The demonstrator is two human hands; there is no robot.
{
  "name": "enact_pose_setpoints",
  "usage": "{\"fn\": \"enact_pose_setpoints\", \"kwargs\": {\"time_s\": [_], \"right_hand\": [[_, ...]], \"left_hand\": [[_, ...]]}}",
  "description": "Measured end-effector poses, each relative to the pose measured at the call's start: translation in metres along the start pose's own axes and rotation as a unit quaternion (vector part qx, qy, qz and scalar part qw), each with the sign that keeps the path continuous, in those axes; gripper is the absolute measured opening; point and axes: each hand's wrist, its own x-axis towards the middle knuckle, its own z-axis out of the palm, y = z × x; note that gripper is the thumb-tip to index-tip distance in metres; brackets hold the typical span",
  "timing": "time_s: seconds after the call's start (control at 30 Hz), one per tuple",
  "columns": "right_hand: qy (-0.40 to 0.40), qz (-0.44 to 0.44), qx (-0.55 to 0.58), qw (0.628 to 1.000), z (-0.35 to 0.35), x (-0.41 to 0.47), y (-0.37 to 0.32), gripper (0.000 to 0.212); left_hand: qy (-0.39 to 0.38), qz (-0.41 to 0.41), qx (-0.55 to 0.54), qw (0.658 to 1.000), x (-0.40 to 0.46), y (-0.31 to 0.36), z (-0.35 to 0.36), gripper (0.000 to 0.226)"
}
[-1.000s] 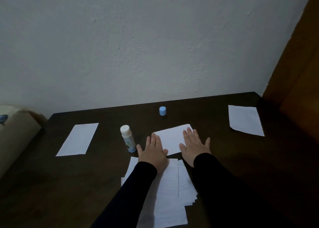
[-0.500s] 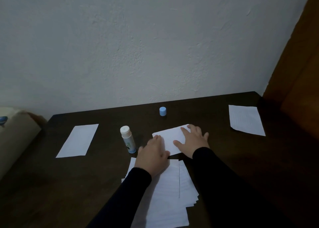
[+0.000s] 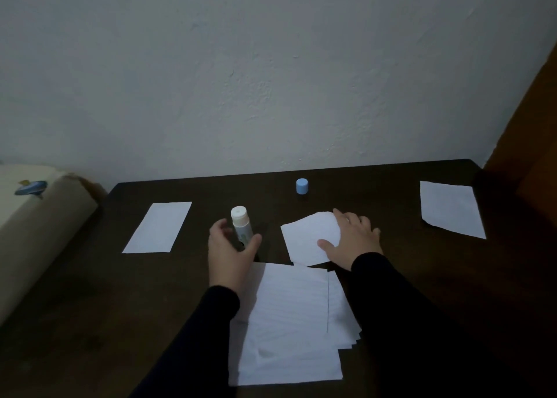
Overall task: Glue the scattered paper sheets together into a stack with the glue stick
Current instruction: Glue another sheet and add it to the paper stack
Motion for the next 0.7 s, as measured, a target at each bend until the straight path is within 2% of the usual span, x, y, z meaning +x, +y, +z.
{"fn": "enact_pose_setpoints", "kwargs": {"time_s": [0.1,0.17,0.33,0.5,0.6,0.7], "right_hand": [[0.023,-0.004,0.059,0.998,-0.003,-0.004,-0.003,0.073],[0.045,0.007,0.13,0.99,-0.007,-0.008,-0.004,0.063],[0.121,-0.009,0.26,0.958,-0.023,-0.019,-0.01,0.052],[0.2,-0.084,0.342,0.914,-0.044,-0.046,-0.031,0.047],[0.142,-0.094,0.403,0.899,-0.045,-0.065,-0.043,0.049],[0.018,-0.065,0.437,0.897,-0.039,-0.083,-0.051,0.053]], "left_hand": [[-0.043,0.019,0.022,0.999,0.004,0.0,0.0,0.025],[-0.045,0.031,0.007,0.998,0.003,0.001,-0.006,0.015],[-0.071,0.042,-0.005,0.997,-0.007,0.006,-0.034,0.021],[-0.117,0.065,0.027,0.991,-0.018,0.005,-0.066,0.027],[-0.121,0.066,0.014,0.99,-0.027,0.002,-0.08,0.028],[-0.107,0.062,-0.018,0.992,-0.033,0.001,-0.089,0.027]]}}
